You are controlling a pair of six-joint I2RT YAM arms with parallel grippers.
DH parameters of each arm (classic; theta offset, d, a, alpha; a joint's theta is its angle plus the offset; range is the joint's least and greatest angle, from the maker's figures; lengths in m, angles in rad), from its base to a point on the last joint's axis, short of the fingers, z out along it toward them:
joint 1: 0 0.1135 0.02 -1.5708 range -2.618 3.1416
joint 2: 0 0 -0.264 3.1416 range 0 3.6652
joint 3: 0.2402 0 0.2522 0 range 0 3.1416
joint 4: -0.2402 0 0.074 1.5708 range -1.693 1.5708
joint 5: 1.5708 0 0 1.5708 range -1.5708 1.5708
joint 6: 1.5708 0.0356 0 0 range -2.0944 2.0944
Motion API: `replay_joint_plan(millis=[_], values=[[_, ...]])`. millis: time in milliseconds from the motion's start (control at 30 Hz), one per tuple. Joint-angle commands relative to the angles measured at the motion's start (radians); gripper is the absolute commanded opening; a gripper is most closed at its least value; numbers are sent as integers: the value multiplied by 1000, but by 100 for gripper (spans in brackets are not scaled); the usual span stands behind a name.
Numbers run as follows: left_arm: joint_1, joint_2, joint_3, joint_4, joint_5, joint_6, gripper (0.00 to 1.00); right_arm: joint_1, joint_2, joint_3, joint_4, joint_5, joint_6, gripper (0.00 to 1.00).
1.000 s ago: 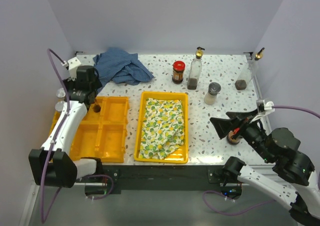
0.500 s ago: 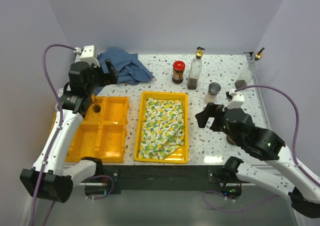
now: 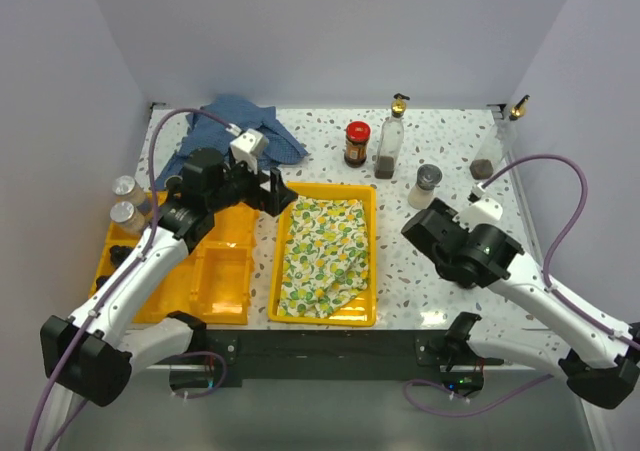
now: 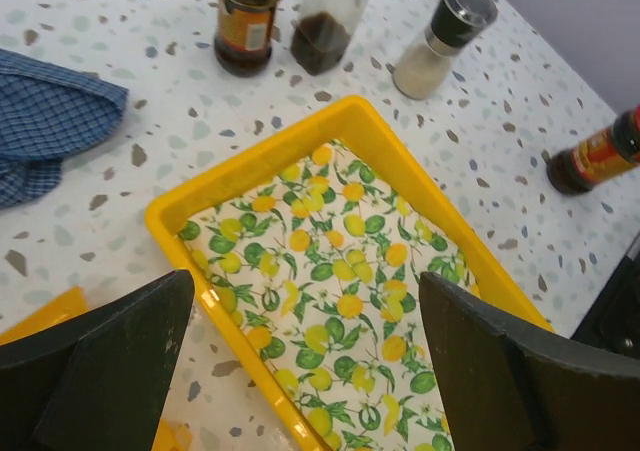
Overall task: Organize the condiment bottles
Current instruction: Move the bottle to the center of the board.
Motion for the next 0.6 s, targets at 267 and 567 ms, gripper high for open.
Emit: replay_joint_plan(millis=[267, 567], values=[[-142, -55, -66, 91, -7, 72, 100, -270, 2, -13, -277, 138, 37, 98], [-148, -100, -91, 101, -94, 62, 100, -362, -7, -118, -276, 121, 49, 98]])
